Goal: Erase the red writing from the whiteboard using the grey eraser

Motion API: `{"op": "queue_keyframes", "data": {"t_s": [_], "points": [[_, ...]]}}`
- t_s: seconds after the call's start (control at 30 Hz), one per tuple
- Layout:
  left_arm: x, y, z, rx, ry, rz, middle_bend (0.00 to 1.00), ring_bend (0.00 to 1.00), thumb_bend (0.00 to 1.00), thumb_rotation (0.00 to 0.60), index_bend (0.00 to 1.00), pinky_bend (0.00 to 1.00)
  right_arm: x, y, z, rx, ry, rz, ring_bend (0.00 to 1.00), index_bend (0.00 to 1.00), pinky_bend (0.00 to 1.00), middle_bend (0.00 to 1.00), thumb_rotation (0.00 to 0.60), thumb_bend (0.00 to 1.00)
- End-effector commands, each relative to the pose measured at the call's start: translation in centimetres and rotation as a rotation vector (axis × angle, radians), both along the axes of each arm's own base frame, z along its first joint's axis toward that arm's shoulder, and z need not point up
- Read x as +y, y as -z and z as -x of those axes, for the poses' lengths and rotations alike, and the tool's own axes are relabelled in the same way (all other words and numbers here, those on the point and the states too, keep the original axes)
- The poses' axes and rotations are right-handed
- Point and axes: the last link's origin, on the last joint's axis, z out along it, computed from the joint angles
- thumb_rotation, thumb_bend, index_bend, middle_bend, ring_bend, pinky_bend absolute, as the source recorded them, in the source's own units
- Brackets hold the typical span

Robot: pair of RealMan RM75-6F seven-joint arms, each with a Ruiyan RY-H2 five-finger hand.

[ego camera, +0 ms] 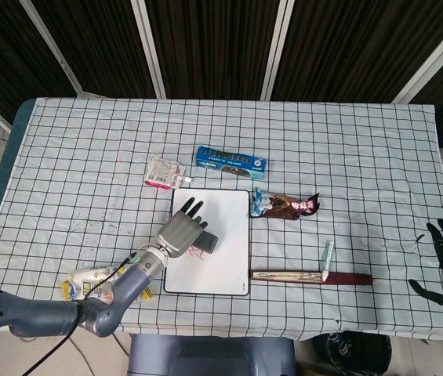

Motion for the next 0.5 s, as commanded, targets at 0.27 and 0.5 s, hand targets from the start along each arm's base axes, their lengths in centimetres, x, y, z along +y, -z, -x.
{"op": "queue_keyframes", "data": {"t_s": [0.27,0.5], "points": [[-2.9,-0.6,0.3,0.028,0.054,0.043,0.42,0.00,0.35,0.600,0.39,0.06,0.0,0.0,0.0,0.000,-0.001,0.003,0.14,0.00,0.19,0.02,0.600,0.08],[-3.3,-0.4,0.1,0.033,0.072,0.049,0.42,0.00,0.35,0.600,0.39,0.06,0.0,0.0,0.0,-0.001,-0.001,0.005,0.14,0.00,0.19,0.02,0.600,0.08]]}}
